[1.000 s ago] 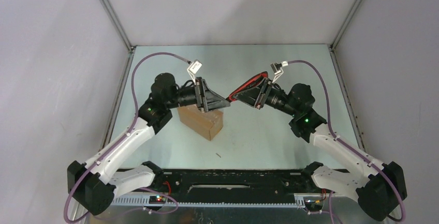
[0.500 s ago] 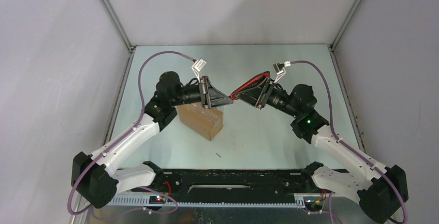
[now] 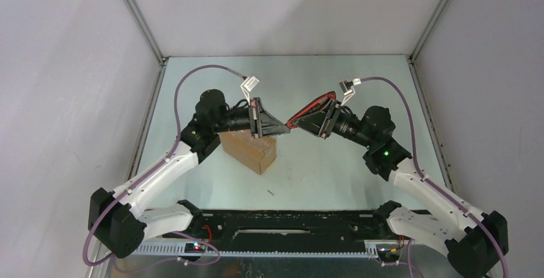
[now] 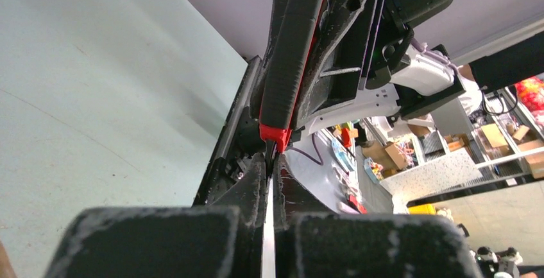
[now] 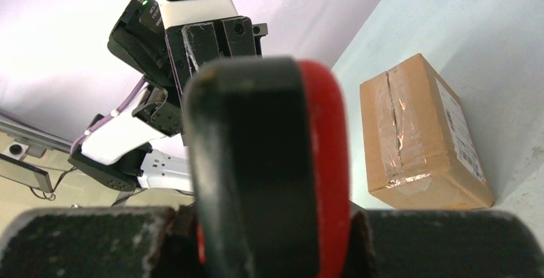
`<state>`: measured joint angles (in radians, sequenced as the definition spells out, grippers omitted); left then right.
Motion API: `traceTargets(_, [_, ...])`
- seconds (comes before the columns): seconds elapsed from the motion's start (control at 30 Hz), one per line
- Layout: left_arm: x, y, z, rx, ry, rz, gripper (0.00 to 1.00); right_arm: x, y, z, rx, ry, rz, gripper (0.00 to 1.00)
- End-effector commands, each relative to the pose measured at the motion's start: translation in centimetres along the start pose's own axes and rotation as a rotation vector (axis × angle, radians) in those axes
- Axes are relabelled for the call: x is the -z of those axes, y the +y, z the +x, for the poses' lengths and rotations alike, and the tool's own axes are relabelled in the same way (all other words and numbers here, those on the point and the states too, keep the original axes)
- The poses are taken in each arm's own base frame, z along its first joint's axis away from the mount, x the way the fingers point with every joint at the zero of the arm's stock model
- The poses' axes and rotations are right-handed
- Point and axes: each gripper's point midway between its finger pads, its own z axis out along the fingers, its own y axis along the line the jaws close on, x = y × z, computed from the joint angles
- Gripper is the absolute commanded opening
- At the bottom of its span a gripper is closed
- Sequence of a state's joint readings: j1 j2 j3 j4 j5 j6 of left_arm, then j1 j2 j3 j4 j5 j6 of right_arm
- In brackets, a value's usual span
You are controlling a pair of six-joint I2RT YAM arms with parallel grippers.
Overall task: Unpack the express box
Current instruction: Cut the express box at the center of the board.
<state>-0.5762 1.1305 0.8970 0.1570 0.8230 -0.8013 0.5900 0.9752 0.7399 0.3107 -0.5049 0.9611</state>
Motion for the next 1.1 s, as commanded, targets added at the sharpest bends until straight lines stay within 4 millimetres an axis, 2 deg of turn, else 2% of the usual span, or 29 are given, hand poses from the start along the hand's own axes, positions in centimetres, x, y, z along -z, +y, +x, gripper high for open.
traceTargets(0.0, [0.3,-1.2,0.0,-0.056,0.017,0.022,0.00,1.2,2.9,-1.9,0.103,-0.055,-0.048,0.27])
traceTargets(0.13, [0.4,-1.5,0.0,-0.068,0.020,0.030,0.00,2.0,2.5,-1.9,0.091,-0.059,-0.010,0.43])
traceTargets(0.3, [0.5,-1.6,0.1,-0.075,0.020,0.030,0.00,2.8,1.9,-1.6,0.081,-0.043,0.022,0.51])
traceTargets(0.43, [0.8,-2.0,0.4,-0.089,0.032,0.047,0.00,3.5,1.5,-1.3,0.092,-0.030,0.039,0.69])
traceTargets(0.7, [1.5,-2.2,1.6,-0.107,0.079,0.047,0.00,5.6,1.5,-1.4,0.134,-0.031,0.041,0.83])
traceTargets(0.8, [1.9,-2.8,2.0,-0.127,0.089,0.072,0.00,6.3,0.8,-1.3,0.146,-0.016,0.063,0.86])
traceTargets(0.9, [2.3,-3.3,2.5,-0.138,0.103,0.096,0.00,7.0,0.0,-1.1,0.138,0.009,0.082,0.93])
traceTargets(1.07, [2.5,-3.5,3.3,-0.141,0.139,0.123,0.00,7.4,0.8,-0.9,0.188,0.044,0.024,0.97])
